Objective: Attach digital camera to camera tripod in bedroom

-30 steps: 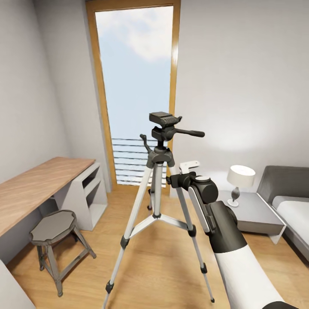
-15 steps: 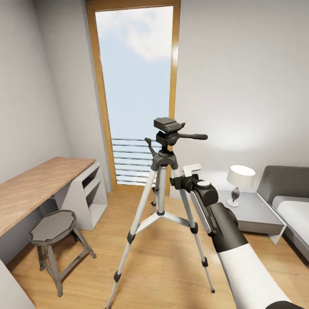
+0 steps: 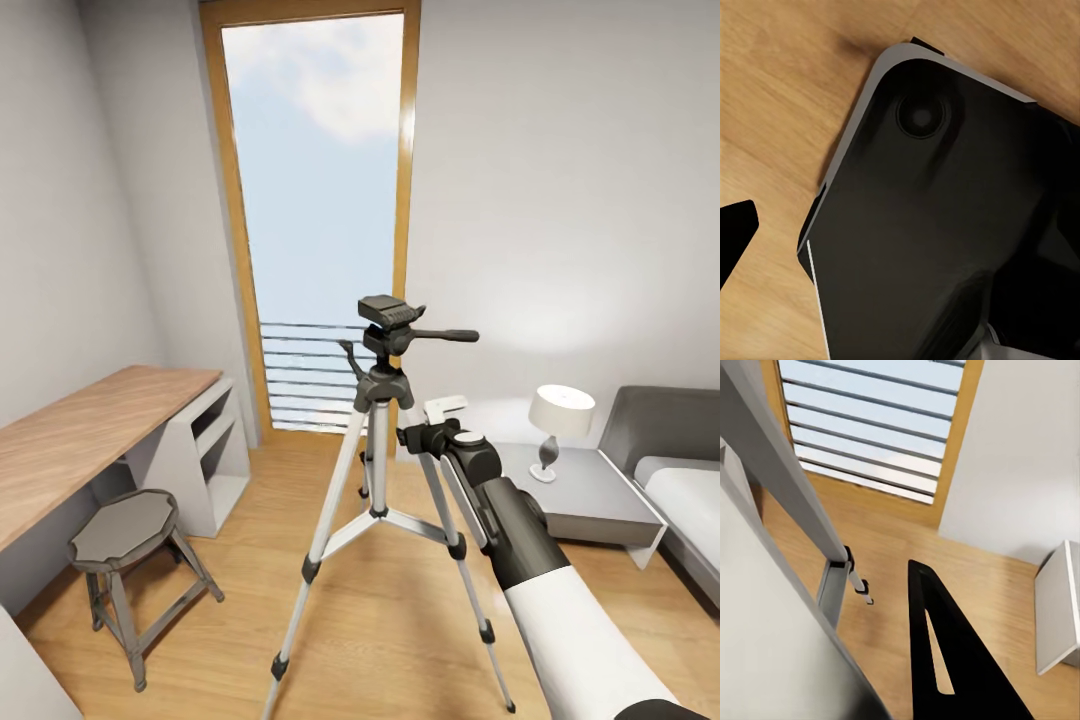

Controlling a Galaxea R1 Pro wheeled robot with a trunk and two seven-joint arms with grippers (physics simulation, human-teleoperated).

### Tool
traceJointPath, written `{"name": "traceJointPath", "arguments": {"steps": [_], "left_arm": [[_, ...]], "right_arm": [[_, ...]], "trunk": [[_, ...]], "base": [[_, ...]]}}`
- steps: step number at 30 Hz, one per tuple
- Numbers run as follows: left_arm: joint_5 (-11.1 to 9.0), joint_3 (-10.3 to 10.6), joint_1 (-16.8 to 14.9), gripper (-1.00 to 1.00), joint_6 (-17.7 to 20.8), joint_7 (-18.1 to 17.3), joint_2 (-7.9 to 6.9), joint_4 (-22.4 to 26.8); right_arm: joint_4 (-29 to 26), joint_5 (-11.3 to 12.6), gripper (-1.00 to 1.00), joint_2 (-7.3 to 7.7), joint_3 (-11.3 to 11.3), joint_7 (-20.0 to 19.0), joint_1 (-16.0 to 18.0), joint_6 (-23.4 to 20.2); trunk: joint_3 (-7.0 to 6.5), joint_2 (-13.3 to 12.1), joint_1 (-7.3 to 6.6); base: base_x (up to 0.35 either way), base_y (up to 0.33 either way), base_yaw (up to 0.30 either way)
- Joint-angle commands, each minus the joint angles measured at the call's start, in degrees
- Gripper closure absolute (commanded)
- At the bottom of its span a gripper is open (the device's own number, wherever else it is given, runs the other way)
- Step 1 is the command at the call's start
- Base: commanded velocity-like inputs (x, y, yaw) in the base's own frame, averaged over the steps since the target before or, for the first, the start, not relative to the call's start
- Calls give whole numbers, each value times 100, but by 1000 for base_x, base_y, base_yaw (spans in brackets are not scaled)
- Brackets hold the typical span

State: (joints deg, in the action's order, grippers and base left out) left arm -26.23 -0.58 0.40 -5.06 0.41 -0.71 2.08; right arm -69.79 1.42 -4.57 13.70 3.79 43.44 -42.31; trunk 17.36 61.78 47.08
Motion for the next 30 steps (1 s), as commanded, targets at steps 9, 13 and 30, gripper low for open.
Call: {"name": "traceJointPath", "arguments": {"steps": [9,13,30], "left_arm": [[-14,-4,3,-100,-4,7,0,12],[-14,-4,4,-100,-4,7,0,12],[-14,-4,3,-100,-4,7,0,12]], "right_arm": [[24,56,100,0,10,35,5,-24],[106,68,100,0,10,34,4,25],[684,77,100,0,2,25,6,776]], "trunk": [[5,4,0],[5,4,0],[5,4,0]], "base": [[0,0,0],[0,0,0],[0,0,0]]}}
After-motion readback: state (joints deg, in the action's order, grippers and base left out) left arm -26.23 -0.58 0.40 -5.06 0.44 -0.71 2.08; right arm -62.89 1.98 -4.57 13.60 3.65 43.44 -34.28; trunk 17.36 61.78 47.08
